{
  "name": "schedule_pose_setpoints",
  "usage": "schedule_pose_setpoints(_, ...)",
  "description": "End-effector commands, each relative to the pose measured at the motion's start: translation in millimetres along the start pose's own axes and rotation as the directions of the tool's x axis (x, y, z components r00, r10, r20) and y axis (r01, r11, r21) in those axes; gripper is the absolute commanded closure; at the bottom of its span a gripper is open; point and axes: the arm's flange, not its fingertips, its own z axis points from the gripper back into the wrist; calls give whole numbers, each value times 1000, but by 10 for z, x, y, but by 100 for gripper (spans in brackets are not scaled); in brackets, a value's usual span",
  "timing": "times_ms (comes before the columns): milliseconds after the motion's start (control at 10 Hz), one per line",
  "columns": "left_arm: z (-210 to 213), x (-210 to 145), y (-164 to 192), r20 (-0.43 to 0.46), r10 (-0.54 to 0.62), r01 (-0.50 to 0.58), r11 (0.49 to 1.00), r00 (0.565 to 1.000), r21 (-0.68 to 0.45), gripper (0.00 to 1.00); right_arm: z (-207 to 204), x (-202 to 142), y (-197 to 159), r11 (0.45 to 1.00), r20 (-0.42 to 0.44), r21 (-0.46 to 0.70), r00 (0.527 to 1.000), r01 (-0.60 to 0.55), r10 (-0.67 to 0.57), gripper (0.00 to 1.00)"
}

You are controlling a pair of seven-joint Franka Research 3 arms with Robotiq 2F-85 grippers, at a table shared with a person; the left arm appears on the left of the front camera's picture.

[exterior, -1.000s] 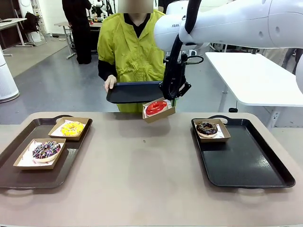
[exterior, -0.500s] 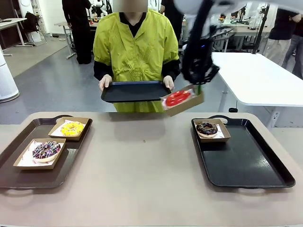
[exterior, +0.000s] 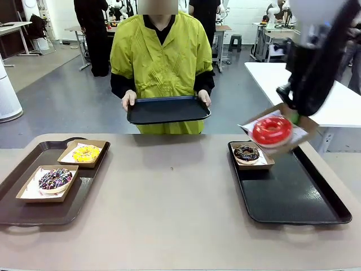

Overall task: Individually package the donuts and arrange them on the tray.
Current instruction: Place the picked Paper togo box on the Handle tray.

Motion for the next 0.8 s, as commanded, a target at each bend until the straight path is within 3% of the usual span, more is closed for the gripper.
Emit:
schedule_pose_setpoints(0, 18, -18, -11, 3, -6, 6, 1000, 1000, -2, 0, -350, -41, -293, 998, 49, 57, 999, -24, 22, 98)
schedule_pose_setpoints(500, 18, -18, -11, 3, -6, 6, 1000, 1000, -2, 0, -602, -21, -550, 988, 9, 152, 999, 32, -33, 98)
schedule_pose_setpoints(700, 18, -18, -11, 3, -6, 6, 1000, 1000, -2, 0, -550, -105, -567, 995, 18, 101, 1000, 19, -20, 98)
